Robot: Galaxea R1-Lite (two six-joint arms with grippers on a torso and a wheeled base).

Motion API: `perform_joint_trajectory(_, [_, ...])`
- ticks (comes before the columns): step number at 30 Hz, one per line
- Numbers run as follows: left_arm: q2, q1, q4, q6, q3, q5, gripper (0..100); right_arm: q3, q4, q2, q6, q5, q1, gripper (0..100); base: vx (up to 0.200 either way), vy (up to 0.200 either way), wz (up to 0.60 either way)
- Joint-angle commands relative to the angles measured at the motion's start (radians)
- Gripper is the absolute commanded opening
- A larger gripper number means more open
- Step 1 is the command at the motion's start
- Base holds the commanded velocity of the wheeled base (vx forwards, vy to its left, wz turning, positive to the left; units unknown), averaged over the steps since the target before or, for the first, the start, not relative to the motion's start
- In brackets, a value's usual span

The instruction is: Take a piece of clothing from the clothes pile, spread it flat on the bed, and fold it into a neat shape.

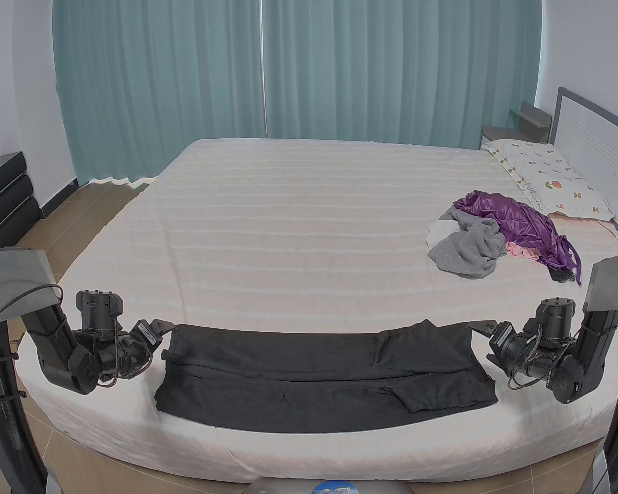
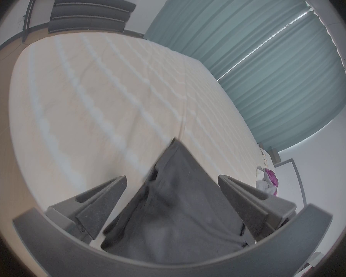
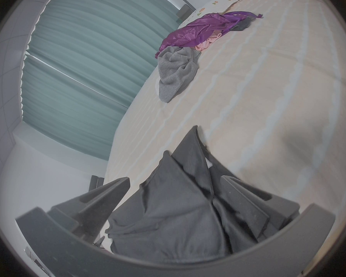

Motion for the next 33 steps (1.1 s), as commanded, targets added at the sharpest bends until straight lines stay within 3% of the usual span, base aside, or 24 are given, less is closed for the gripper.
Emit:
perform_joint_trajectory(1, [-0.062, -0.004, -0.010, -0.021, 0.088, -0.020, 100, 0.067, -0.050, -0.012, 0.032, 0.007, 0.021, 100, 0.000, 0.000, 0.00])
perform_joint_trajectory(6, [-0.042, -0.024, -0.084, -0.058, 0.140, -0.021, 100, 0.083, -0.070, 0.005, 0.066, 0.058, 0.020, 100, 0.000, 0.000, 0.00])
perform_joint_trajectory(11, [0.005, -0.050, -0.128, -0.044, 0.177, -0.004, 100, 0.092, -0.073, 0.016, 0.077, 0.065, 0.018, 100, 0.000, 0.000, 0.00])
perform_joint_trajectory(17, [0.076, -0.119, -0.245, 0.025, 0.249, 0.100, 100, 0.118, -0.128, 0.042, 0.077, 0.072, 0.018, 100, 0.000, 0.000, 0.00])
perform_joint_trajectory(21, [0.094, -0.139, -0.251, 0.082, 0.279, 0.141, 100, 0.129, -0.158, 0.054, 0.075, 0.070, 0.020, 100, 0.000, 0.000, 0.00])
perform_joint_trajectory(33, [0.142, -0.142, -0.251, 0.085, 0.226, 0.201, 100, 0.132, -0.170, 0.048, 0.069, 0.064, 0.015, 100, 0.000, 0.000, 0.00])
